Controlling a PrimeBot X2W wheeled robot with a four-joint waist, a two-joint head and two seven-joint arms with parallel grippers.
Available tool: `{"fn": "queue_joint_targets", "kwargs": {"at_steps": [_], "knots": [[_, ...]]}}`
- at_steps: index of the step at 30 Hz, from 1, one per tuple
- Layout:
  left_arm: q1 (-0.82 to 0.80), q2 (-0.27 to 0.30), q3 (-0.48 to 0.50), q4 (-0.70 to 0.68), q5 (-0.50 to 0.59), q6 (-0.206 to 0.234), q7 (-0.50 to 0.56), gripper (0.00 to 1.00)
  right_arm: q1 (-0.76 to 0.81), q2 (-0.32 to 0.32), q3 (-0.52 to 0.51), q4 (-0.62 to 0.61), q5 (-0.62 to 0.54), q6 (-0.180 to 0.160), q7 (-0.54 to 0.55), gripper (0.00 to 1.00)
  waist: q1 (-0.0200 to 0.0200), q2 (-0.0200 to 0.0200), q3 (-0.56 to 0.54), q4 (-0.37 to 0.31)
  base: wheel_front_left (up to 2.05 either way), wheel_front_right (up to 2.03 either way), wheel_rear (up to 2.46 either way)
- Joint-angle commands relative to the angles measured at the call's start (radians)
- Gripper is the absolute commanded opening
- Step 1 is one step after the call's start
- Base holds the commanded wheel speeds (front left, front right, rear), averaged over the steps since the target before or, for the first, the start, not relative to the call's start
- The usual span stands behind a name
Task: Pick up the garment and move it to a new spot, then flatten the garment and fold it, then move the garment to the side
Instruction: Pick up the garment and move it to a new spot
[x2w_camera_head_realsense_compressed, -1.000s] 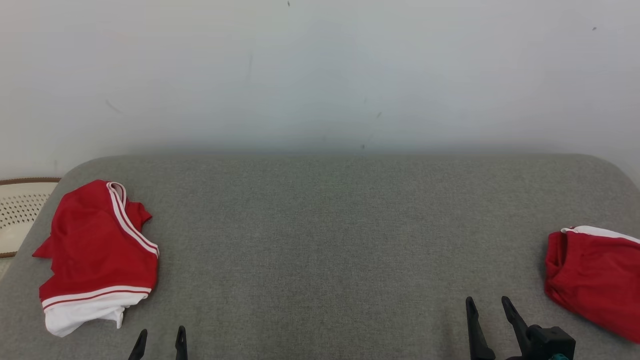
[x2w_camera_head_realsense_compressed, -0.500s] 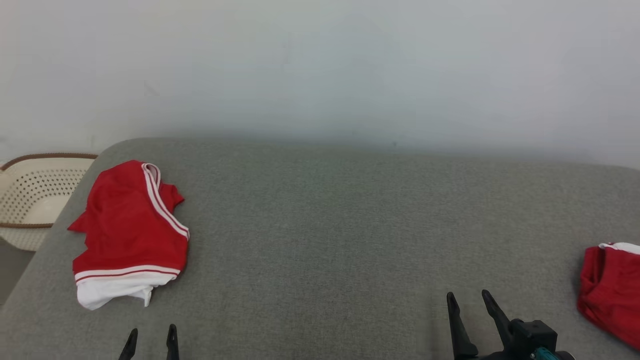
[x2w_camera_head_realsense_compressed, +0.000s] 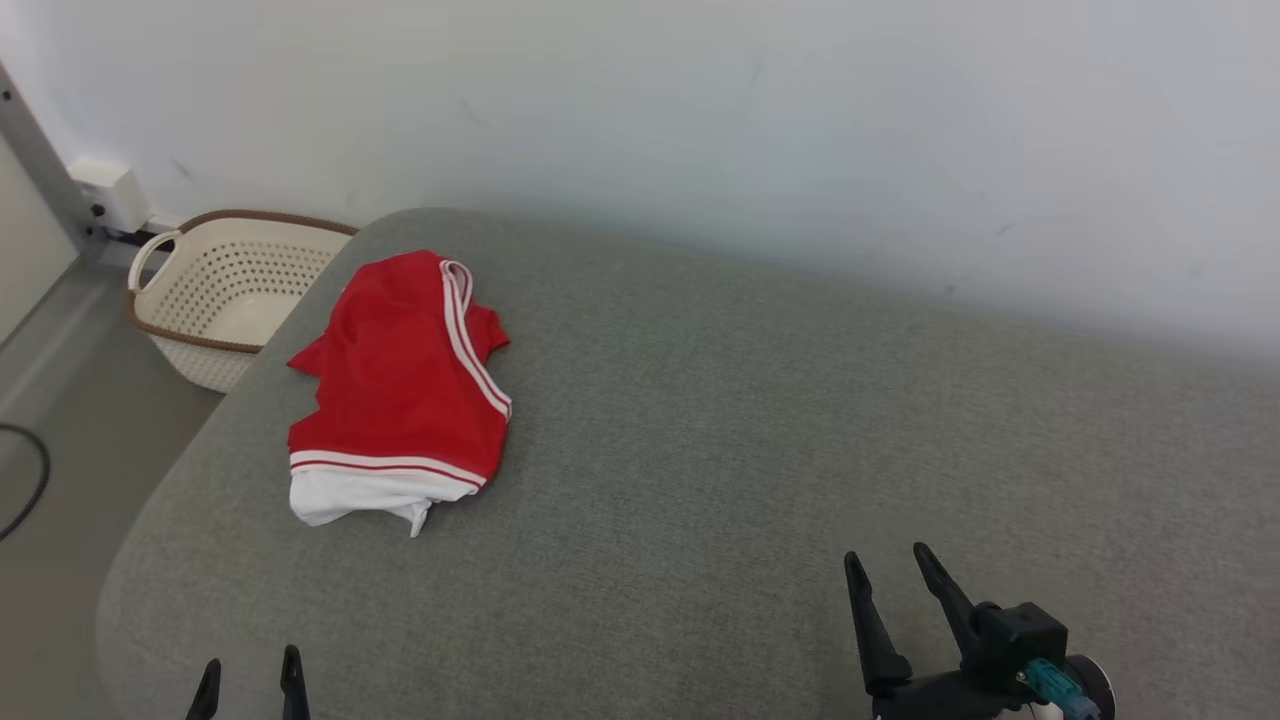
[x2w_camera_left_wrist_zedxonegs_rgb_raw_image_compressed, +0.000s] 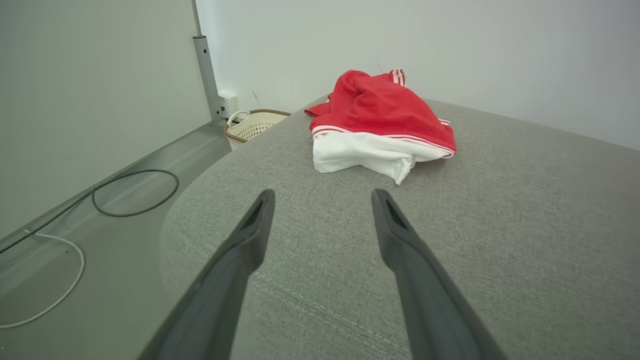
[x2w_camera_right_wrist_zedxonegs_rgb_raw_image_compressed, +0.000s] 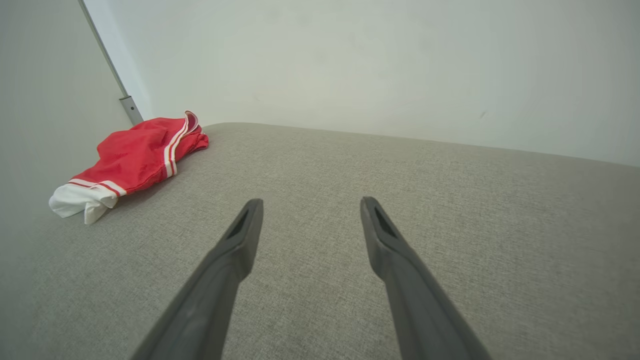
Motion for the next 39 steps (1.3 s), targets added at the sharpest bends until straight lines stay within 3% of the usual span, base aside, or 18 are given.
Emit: {"fn": "queue_joint_targets", "kwargs": {"at_steps": [1,9,12,25,33,39], "knots": [[-0.002,0.0,0.005,-0.003,0.006,-0.002,-0.001,1.0,-0.014,0.001,0.007,0.002,0.003,-0.001,-0.001,1.0,-0.0001,0.0,0.029,0.059,0.0,0.0,0.0],[-0.024,0.002,0.044,0.004,0.008,-0.02,-0.001,1.0,-0.044,0.002,0.042,0.022,0.006,-0.001,-0.001,1.0,-0.0001,0.0,0.039,0.099,0.0,0.0,0.0],[-0.043,0.001,0.057,0.023,-0.023,-0.059,-0.001,1.0,-0.048,-0.003,0.049,0.024,0.009,-0.001,-0.001,1.0,-0.0001,0.0,0.049,0.091,0.0,0.0,0.0],[-0.34,0.092,0.06,0.148,-0.031,-0.144,-0.001,1.0,-0.113,-0.083,0.076,0.013,-0.002,-0.001,-0.001,1.0,-0.0001,0.0,0.203,-0.044,0.0,0.0,0.0],[-0.483,0.171,0.028,0.273,-0.042,-0.152,-0.001,1.0,-0.163,-0.127,0.085,-0.012,0.0,-0.001,-0.001,1.0,-0.0001,0.0,0.269,-0.113,0.0,0.0,0.0],[-0.572,0.231,-0.062,0.37,-0.125,-0.154,-0.001,1.0,-0.177,-0.145,0.081,-0.023,0.007,-0.001,-0.001,1.0,-0.0001,0.0,0.303,-0.15,0.0,0.0,0.0]]}}
